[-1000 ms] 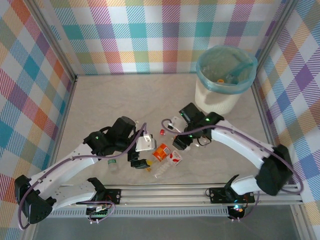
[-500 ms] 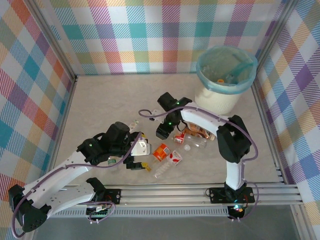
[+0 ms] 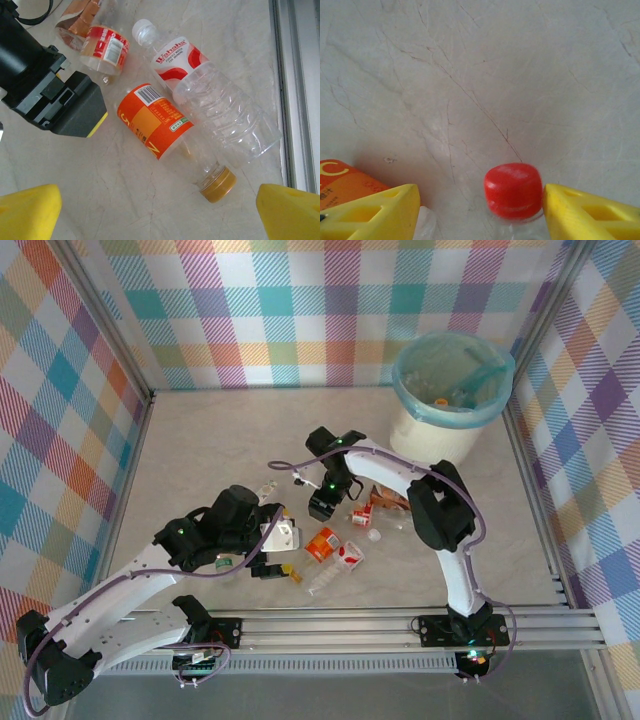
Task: Put the plastic bottles in the bin
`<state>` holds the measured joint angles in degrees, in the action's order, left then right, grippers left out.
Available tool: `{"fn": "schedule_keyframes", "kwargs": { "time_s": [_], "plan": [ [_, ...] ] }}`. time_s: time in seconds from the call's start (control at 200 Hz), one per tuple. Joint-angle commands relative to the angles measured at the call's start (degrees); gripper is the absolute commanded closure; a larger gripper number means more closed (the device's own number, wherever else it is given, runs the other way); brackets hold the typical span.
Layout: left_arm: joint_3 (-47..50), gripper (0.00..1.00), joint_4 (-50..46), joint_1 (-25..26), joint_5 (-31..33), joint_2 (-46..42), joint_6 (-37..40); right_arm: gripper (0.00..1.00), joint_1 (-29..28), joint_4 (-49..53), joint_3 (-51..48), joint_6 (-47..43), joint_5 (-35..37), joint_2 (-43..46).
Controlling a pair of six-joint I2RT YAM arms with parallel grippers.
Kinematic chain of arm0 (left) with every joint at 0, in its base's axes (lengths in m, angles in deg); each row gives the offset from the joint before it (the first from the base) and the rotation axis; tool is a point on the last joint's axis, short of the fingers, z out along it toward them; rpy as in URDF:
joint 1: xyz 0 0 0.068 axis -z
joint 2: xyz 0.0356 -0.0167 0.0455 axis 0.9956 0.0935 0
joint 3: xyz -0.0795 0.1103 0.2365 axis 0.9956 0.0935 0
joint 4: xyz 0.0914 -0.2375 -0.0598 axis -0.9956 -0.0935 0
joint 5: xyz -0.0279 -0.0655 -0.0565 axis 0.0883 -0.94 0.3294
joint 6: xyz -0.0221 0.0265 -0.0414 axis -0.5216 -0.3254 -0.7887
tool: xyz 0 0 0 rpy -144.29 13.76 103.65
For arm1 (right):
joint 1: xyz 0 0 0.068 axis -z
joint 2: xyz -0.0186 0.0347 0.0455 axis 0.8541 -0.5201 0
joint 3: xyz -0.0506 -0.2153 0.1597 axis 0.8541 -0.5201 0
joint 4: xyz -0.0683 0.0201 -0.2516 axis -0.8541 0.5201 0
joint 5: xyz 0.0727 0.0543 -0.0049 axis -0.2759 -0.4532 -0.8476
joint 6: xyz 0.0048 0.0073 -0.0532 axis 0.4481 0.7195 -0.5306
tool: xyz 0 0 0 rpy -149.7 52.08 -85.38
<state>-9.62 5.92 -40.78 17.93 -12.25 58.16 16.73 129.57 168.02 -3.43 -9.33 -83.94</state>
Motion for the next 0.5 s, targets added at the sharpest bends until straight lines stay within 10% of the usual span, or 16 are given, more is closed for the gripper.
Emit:
{"fn": "schedule_keyframes", "kwargs": {
  "time_s": [0.0,0.495],
  "plan": [
    [0.7,0.00,-0.3,0.3,0.2,-1.0,0.3,0.34,0.4,3.1,2.2,-2.0,1.0,-2.1],
    [1.0,0.00,0.4,0.3,1.1,-0.8,-0.8,0.45,0.4,3.1,3.0,-6.0,3.3,-3.6]
  ]
}}
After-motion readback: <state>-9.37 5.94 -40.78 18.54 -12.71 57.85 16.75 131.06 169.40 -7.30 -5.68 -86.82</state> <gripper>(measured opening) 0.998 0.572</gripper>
